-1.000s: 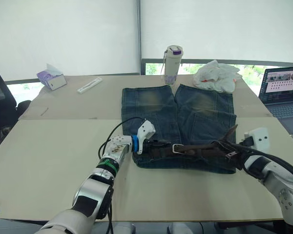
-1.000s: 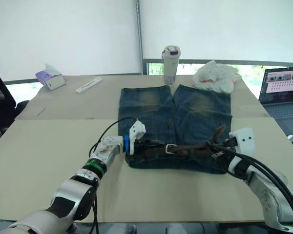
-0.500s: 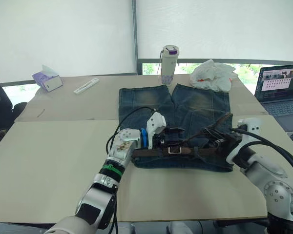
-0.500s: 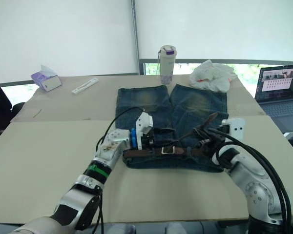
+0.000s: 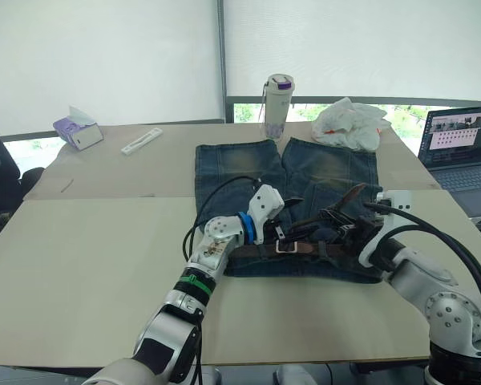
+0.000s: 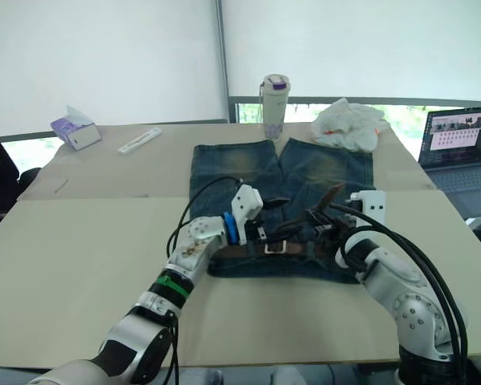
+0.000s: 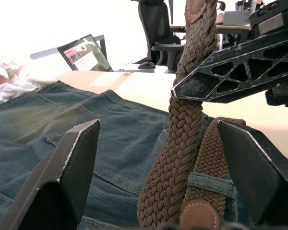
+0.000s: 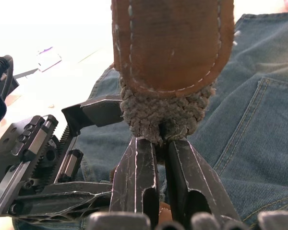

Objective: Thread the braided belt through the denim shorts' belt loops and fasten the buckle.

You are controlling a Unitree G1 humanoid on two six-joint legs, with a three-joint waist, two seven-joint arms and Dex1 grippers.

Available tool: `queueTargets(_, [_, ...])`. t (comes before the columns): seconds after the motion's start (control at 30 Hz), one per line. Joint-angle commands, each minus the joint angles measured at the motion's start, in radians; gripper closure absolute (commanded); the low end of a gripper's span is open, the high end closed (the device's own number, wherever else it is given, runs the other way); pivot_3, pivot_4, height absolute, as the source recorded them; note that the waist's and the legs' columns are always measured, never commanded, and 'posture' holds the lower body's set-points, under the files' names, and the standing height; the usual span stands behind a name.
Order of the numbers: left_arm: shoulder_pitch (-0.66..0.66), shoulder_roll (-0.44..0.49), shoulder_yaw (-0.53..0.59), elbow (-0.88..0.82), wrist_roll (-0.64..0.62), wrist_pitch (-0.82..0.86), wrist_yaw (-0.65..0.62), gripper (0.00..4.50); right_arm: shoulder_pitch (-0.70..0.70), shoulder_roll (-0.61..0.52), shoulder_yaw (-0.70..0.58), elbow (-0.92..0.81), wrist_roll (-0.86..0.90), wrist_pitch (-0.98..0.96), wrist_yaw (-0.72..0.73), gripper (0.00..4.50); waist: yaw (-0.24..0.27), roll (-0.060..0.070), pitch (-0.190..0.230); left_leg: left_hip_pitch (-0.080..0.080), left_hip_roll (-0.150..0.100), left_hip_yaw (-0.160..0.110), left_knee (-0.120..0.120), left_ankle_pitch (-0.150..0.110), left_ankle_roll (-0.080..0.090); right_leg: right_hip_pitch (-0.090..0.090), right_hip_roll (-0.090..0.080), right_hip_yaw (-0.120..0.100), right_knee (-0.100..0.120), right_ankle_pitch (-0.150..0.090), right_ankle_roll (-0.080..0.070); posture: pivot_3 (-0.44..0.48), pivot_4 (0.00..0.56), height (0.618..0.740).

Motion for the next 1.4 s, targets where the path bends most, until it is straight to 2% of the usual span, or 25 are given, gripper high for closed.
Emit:
queueTargets(0.03, [-0.028, -0.004, -0.001, 0.014, 0.005, -0.04, 0.009, 0.58, -0.012, 0.006, -0.002, -0.044, 0.041, 0.002, -0.017, 4.5, 0.001, 0.0, 0.0, 0.0, 0.0, 0.0, 0.0, 0.0, 0.0, 0.0, 0.0, 0.0, 0.0, 0.0, 0.0, 0.0, 0.15, 0.74])
queueTargets(0.33, [-0.043, -0.002, -0.01, 0.055, 0.01, -0.075, 0.005, 0.58, -0.013, 0.013, 0.014, -0.059, 0.083, -0.004, -0.055, 4.5, 0.0, 0.0, 0.0, 0.0, 0.0, 0.0, 0.0, 0.0, 0.0, 0.0, 0.0, 0.0, 0.0, 0.0, 0.0, 0.0, 0.15, 0.74])
queueTargets(1.07, [-0.048, -0.004, 0.011, 0.023, -0.02, -0.11, -0.006, 0.58, -0.01, 0.006, 0.025, -0.044, 0.082, -0.016, -0.062, 4.5, 0.001, 0.0, 0.0, 0.0, 0.0, 0.001, 0.0, 0.0, 0.0, 0.0, 0.0, 0.0, -0.001, 0.0, 0.001, 0.0, 0.15, 0.74])
queueTargets(1.4, [-0.045, 0.004, 0.006, 0.035, -0.028, -0.121, -0.052, 0.58, -0.018, 0.01, 0.028, -0.043, 0.083, -0.016, -0.066, 4.5, 0.001, 0.0, 0.0, -0.001, 0.0, 0.0, 0.0, 0.0, 0.0, 0.0, 0.0, 0.0, -0.001, -0.001, 0.001, 0.0, 0.15, 0.74])
